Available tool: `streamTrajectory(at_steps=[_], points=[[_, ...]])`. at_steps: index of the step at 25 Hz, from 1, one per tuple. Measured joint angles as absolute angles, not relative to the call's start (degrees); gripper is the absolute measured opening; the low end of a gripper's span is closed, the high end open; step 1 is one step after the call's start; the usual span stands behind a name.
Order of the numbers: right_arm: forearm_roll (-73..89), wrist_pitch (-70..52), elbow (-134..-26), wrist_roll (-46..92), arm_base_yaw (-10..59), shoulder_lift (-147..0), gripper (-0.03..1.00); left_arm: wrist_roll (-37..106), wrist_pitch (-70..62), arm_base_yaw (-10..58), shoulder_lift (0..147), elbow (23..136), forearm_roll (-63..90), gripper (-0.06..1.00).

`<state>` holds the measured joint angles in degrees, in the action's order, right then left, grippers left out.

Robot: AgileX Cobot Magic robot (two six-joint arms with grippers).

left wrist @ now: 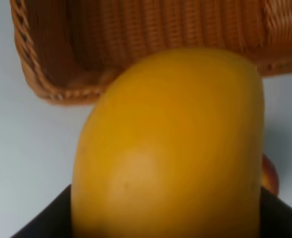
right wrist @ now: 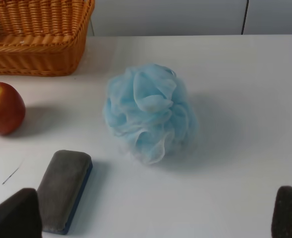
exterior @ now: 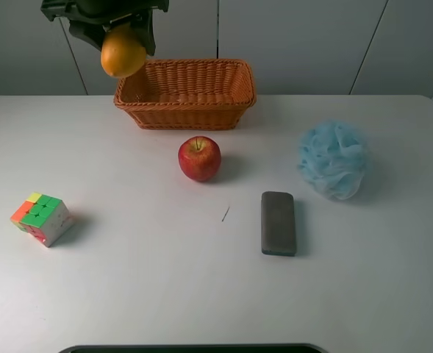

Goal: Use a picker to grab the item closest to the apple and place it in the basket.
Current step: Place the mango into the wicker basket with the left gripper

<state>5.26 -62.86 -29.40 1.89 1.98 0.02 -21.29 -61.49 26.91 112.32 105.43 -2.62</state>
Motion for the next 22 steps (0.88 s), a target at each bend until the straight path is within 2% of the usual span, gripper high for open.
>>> streamTrajectory(at_steps=[5, 9, 22], points=[[5.3, -62.9, -29.4, 1.8, 2.0, 0.0, 0.7, -17.2, -62.8, 25.3, 123.8, 121.8, -2.7, 0.59], [5.3, -62.9, -29.4, 1.8, 2.0, 0.0, 0.7, -15.4, -61.4, 24.6, 132.4, 130.6, -2.7, 0.59], [5.3, -62.9, -29.4, 1.8, 2.0, 0.0, 0.7, -13.1, -47.3, 24.6, 146.2, 133.2, 0.5, 0.59]])
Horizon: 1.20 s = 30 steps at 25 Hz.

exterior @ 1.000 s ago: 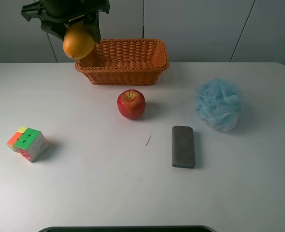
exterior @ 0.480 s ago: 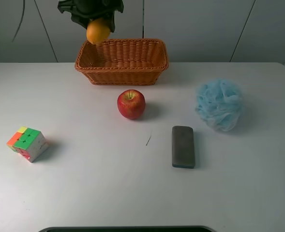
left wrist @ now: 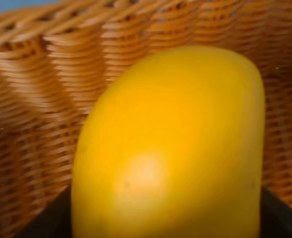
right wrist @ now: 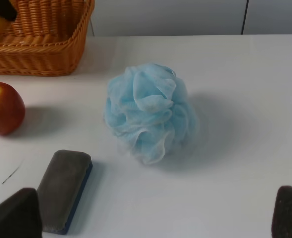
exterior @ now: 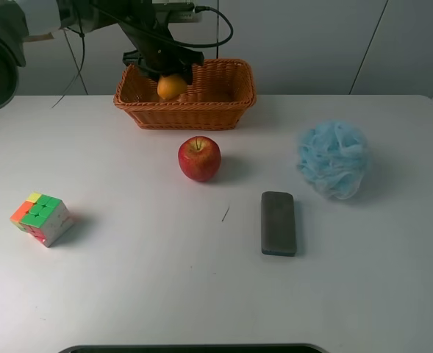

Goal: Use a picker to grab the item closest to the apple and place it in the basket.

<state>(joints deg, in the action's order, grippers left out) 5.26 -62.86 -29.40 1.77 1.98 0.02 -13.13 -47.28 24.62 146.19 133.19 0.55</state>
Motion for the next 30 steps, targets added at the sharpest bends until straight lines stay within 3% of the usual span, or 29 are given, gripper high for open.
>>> streamTrajectory(at_steps=[6, 9, 16, 25, 30], points=[[5.3, -62.9, -29.4, 1.8, 2.0, 0.0, 0.7, -12.2, -45.7, 24.6, 147.1, 133.2, 1.2, 0.59], [5.3, -62.9, -29.4, 1.8, 2.0, 0.0, 0.7, -12.1, -45.1, 24.6, 147.1, 133.2, 1.5, 0.72], [5.3, -62.9, -29.4, 1.8, 2.0, 0.0, 0.7, -9.4, -47.0, 24.1, 145.8, 133.2, 6.1, 0.74], [5.3, -62.9, -29.4, 1.8, 2.0, 0.0, 0.7, -6.7, -67.0, 22.9, 130.7, 133.2, 4.8, 0.74], [5.3, -62.9, -29.4, 1.8, 2.0, 0.0, 0.7, -4.8, -69.0, 22.0, 118.4, 126.6, 3.0, 0.74]])
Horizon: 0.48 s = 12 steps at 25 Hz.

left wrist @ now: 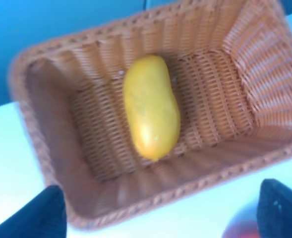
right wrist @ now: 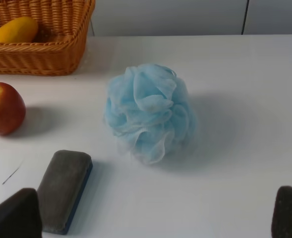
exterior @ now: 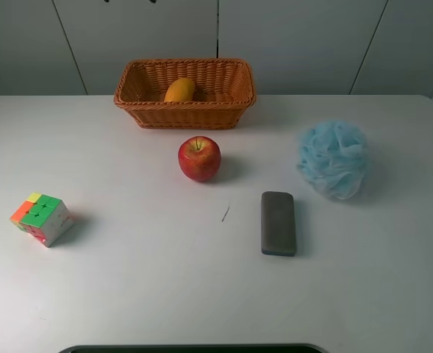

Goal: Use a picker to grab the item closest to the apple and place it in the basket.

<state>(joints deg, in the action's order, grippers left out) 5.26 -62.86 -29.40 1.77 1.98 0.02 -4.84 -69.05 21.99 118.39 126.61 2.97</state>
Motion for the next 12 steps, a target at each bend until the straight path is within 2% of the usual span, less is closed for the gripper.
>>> streamTrajectory(at_steps=[12], points=[[5.3, -62.9, -29.4, 1.8, 2.0, 0.0, 0.7, -1.4, -69.9, 21.9, 68.8, 80.0, -1.4, 0.74]])
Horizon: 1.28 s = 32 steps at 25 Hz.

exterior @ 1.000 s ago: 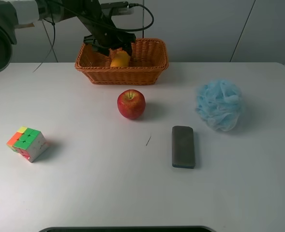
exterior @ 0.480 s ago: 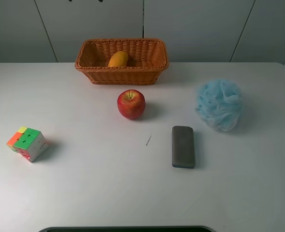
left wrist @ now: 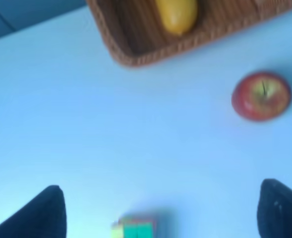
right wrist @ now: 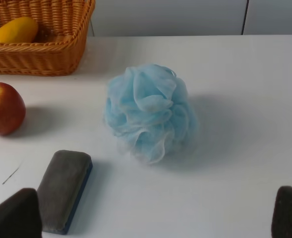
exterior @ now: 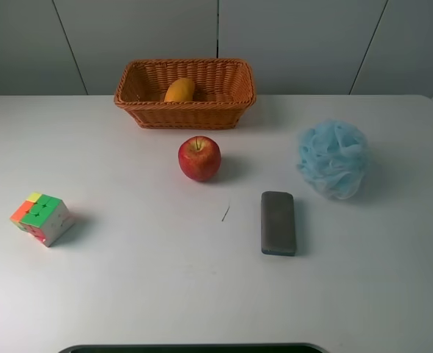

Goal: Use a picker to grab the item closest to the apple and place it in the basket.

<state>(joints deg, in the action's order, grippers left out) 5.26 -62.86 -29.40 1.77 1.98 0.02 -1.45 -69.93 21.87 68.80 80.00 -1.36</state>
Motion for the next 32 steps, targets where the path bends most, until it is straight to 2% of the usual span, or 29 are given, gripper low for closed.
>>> streamTrajectory(at_steps=[10, 14, 18, 22, 26, 32], points=[[5.3, -62.9, -29.4, 1.8, 2.0, 0.0, 0.7, -1.3, -68.6, 21.3, 32.3, 48.7, -1.7, 0.74], [5.3, -62.9, -29.4, 1.8, 2.0, 0.0, 0.7, 0.0, -64.6, 14.5, 22.4, 39.5, -0.7, 0.74], [5.3, -62.9, -29.4, 1.8, 2.0, 0.0, 0.7, 3.9, -63.8, 6.7, 14.8, 34.5, 0.7, 0.74], [5.3, -62.9, -29.4, 1.8, 2.0, 0.0, 0.7, 5.8, -62.8, 1.9, 7.6, 30.5, 3.1, 0.74], [5.3, -62.9, -29.4, 1.8, 2.0, 0.0, 0.7, 6.2, -62.6, -0.3, 1.0, 29.7, 3.8, 0.74], [5.3, -62.9, -29.4, 1.7, 2.0, 0.0, 0.7, 6.2, -62.4, -1.1, 0.0, 29.7, 3.8, 0.74]])
